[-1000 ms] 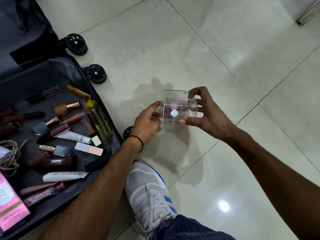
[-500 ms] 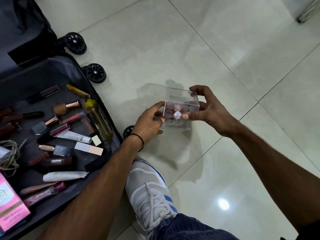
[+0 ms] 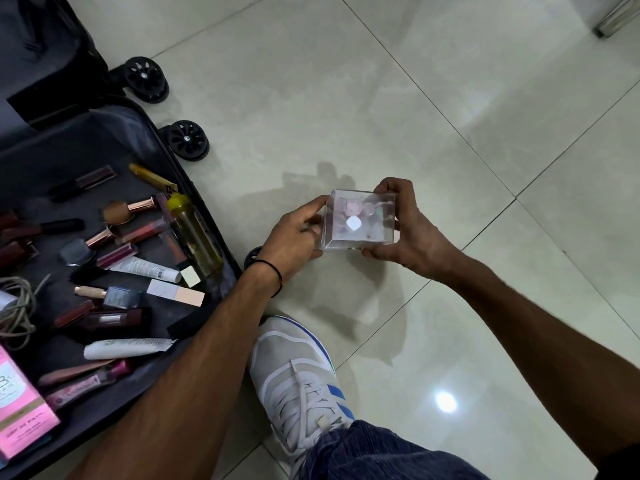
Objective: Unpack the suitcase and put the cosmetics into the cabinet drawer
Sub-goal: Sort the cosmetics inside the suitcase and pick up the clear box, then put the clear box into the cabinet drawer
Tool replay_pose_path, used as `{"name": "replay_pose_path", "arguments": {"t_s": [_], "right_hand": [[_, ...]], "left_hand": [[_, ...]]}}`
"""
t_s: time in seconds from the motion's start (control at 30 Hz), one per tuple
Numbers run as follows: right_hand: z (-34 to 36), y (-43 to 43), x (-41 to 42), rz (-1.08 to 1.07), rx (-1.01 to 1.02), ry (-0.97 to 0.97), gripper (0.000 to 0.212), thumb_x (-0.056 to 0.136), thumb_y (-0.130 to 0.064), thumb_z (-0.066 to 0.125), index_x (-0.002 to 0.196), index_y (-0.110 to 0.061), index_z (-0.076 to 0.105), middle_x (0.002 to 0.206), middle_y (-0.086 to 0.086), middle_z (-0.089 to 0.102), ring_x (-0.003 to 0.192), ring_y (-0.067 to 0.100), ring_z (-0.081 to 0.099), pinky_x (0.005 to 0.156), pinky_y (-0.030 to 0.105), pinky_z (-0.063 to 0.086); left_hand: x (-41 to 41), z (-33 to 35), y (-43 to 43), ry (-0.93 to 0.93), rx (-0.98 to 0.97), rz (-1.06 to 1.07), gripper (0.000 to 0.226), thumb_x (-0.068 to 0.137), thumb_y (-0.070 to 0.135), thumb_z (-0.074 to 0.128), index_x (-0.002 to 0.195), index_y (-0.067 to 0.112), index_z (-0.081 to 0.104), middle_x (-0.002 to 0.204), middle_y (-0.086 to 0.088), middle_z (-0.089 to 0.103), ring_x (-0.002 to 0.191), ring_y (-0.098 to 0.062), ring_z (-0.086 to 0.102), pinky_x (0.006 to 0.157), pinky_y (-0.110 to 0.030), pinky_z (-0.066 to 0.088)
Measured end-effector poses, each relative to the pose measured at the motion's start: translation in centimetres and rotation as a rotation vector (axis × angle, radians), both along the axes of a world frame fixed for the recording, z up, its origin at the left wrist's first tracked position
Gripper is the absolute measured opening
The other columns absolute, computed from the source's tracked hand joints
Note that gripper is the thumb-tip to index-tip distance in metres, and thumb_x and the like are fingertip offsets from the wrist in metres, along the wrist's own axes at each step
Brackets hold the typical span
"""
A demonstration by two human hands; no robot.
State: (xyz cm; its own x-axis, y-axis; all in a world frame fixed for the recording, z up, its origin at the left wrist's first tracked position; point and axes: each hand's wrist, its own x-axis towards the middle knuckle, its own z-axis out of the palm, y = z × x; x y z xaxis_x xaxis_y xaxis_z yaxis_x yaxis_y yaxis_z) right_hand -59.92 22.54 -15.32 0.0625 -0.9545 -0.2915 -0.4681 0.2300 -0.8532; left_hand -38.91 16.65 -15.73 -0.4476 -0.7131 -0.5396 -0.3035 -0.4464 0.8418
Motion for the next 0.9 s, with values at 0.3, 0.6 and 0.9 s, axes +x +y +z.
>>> {"name": "replay_pose_path", "arguments": {"t_s": [0.3, 0.6, 0.9], "right_hand": [[-1.3, 0.9, 2.3, -0.025, -0.148, 0.213, 0.087, 0.074, -0.02, 0.079, 0.146, -0.021, 0.03, 0.13, 0.007, 0.041, 0.11, 0.016, 0.047, 0.087, 0.031, 0.05], [-1.5, -0.5, 2.8, -0.008, -0.142, 0.281, 0.09, 0.074, -0.02, 0.082, 0.148, -0.02, 0.03, 0.121, 0.004, 0.04, 0.099, 0.015, 0.048, 0.08, 0.04, 0.054], [5.2, -3.0, 4.5, -0.002, -0.239, 0.252, 0.087, 0.07, -0.019, 0.086, 0.141, -0.018, 0.036, 0.119, 0.006, 0.045, 0.097, 0.017, 0.052, 0.072, 0.024, 0.05]], "left_hand": [[-0.7, 1.1, 0.3, 0.048, -0.009, -0.002, 0.015, 0.096, 0.051, 0.052, 0.093, 0.061, 0.062, 0.096, 0.02, 0.07, 0.096, -0.005, 0.066, 0.086, -0.03, 0.055], [-0.3, 0.4, -0.3, 0.1, -0.019, 0.085, 0.025, 0.091, 0.027, 0.069, 0.111, 0.04, 0.064, 0.097, 0.014, 0.072, 0.09, -0.003, 0.067, 0.077, -0.022, 0.053], [1.7, 8.1, -1.6, 0.124, 0.097, 0.138, 0.041, 0.09, 0.039, 0.068, 0.128, 0.044, 0.054, 0.127, -0.005, 0.062, 0.115, -0.019, 0.063, 0.101, -0.04, 0.048]]}}
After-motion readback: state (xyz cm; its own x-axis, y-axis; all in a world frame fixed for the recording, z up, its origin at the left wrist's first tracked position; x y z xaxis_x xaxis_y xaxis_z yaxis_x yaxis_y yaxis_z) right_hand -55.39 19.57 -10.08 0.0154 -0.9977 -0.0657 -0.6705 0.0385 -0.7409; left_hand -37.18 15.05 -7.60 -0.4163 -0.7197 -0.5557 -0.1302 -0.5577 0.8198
